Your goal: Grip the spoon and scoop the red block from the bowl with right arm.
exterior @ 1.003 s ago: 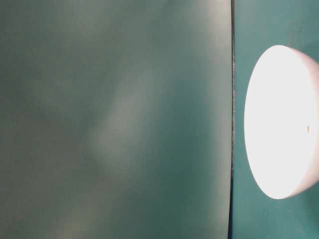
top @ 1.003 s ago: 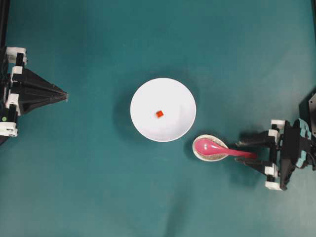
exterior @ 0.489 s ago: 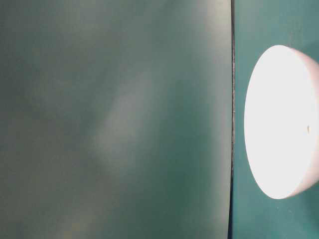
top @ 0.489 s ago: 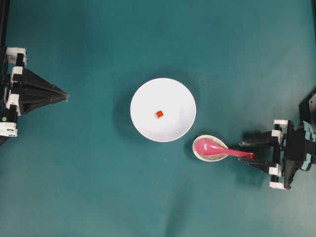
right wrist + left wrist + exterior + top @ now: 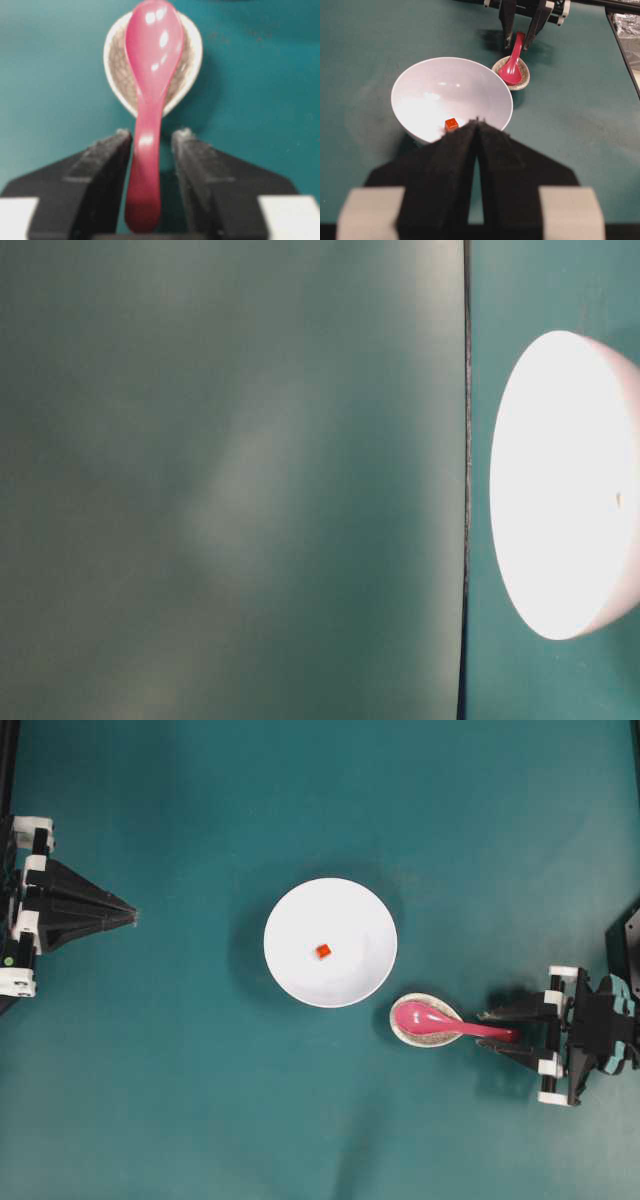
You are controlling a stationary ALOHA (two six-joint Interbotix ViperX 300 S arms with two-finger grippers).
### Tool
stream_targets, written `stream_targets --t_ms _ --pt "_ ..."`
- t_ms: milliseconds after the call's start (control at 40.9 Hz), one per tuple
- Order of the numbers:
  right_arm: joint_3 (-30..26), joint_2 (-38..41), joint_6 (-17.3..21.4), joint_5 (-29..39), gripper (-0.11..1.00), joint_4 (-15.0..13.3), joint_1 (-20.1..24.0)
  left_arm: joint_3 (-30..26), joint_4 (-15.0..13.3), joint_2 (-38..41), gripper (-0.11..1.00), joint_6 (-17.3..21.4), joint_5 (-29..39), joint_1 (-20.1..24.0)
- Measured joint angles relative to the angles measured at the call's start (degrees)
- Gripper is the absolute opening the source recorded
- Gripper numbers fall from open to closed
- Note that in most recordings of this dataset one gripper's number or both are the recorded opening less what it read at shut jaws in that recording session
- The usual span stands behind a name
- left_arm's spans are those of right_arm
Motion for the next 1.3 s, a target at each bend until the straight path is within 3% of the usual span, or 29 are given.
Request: stream_targets --t_ms 391,611,856,954,1125,1296 --pt "0.26 -0.09 0.0 -0.79 0.35 0.0 0.0 0.0 0.0 0.0 0.0 0.0 0.09 -0.09" --pt "-0.44 0.0 -0.18 -1.49 0.24 -0.09 0.0 0.0 0.0 0.0 0.0 0.0 0.09 0.0" --pt "-0.97 -1.23 -0.26 -2.37 0.24 -0.09 0.0 0.0 0.0 0.0 0.0 0.0 0.09 0.0" --pt "-0.97 -5.19 -0.62 -2.72 0.24 -0.09 0.0 0.0 -0.09 0.0 0.0 0.0 0.09 0.0" --pt "-1.23 -17.31 -5.19 0.09 0.24 0.18 -1.23 0.0 0.0 0.0 0.0 0.0 0.0 0.0" --pt "-3.78 -30.15 -14.77 12.13 0.24 0.18 -7.21 0.0 0.0 0.0 0.0 0.0 0.0 -0.09"
